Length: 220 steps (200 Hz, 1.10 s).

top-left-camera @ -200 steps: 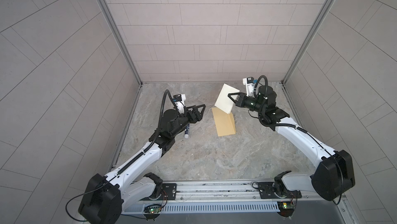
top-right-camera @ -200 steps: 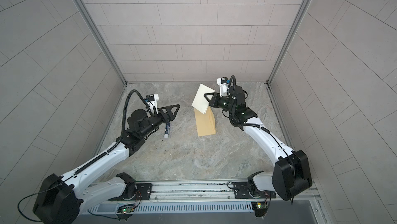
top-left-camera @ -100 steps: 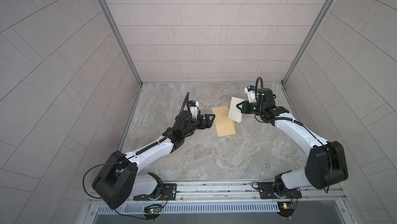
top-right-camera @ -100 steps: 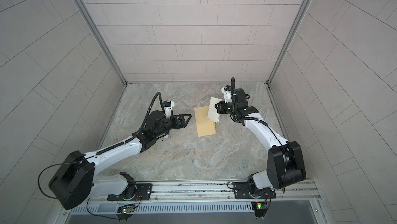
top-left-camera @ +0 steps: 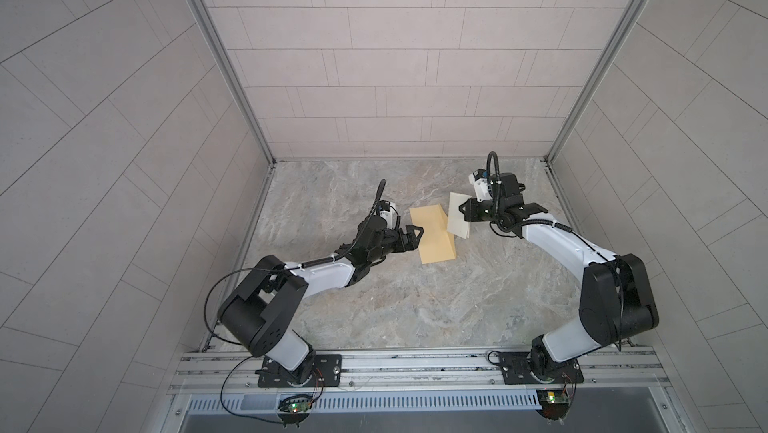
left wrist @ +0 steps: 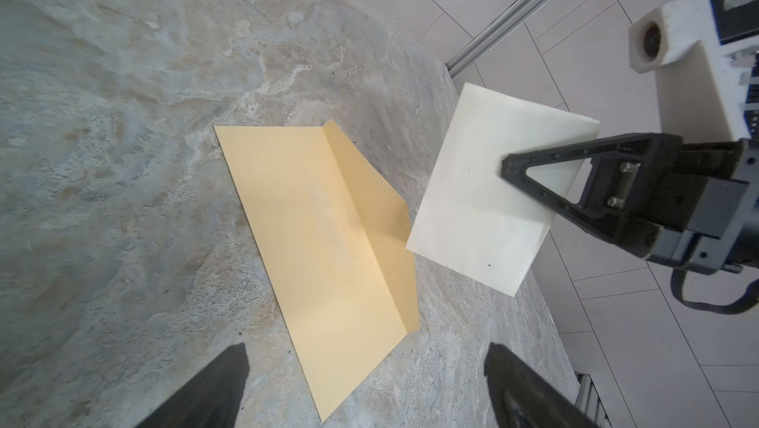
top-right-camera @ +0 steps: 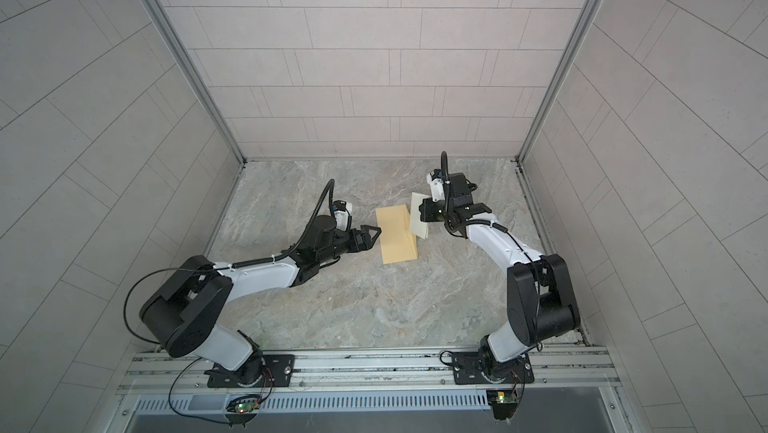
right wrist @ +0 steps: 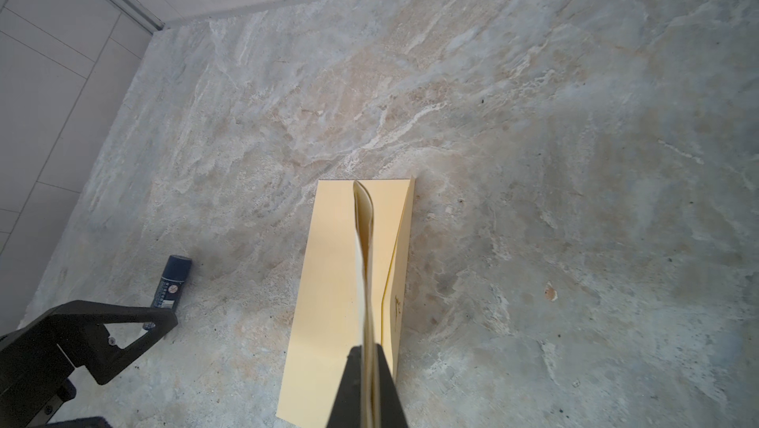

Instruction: Place the letter into the envelope and seal it

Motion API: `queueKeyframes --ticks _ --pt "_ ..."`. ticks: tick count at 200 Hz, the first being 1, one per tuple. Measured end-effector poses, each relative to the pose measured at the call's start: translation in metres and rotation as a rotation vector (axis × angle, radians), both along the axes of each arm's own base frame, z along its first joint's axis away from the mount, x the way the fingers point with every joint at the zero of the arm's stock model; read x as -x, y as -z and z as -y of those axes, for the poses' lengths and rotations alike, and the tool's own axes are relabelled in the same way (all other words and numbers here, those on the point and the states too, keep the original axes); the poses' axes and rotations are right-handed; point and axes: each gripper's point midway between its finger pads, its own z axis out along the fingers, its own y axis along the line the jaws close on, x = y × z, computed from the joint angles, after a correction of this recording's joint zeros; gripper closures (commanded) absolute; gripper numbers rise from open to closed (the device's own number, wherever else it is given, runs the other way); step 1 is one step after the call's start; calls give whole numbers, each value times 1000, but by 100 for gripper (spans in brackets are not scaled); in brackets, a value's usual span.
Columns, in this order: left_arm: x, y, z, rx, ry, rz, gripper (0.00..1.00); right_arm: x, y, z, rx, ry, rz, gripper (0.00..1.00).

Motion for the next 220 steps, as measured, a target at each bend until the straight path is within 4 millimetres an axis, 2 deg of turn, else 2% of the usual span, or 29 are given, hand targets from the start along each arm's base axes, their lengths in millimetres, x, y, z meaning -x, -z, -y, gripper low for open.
queueKeyframes --ticks 45,99,129,165,195,220 --pt "-7 18 9 2 7 -36 15 -8 18 1 30 4 -29 100" --pt "-15 37 17 -10 15 -64 22 -32 20 0 38 16 -12 100" --pt "-19 45 20 -18 12 -73 34 -42 31 3 29 38 -32 100" --pt "-25 48 23 -26 13 -71 52 -45 44 4 23 51 -61 100" --pt "-31 53 27 -41 19 -66 59 -46 45 4 16 55 -62 100" --pt "-31 65 27 -58 19 -82 63 -47 44 5 9 57 -59 100"
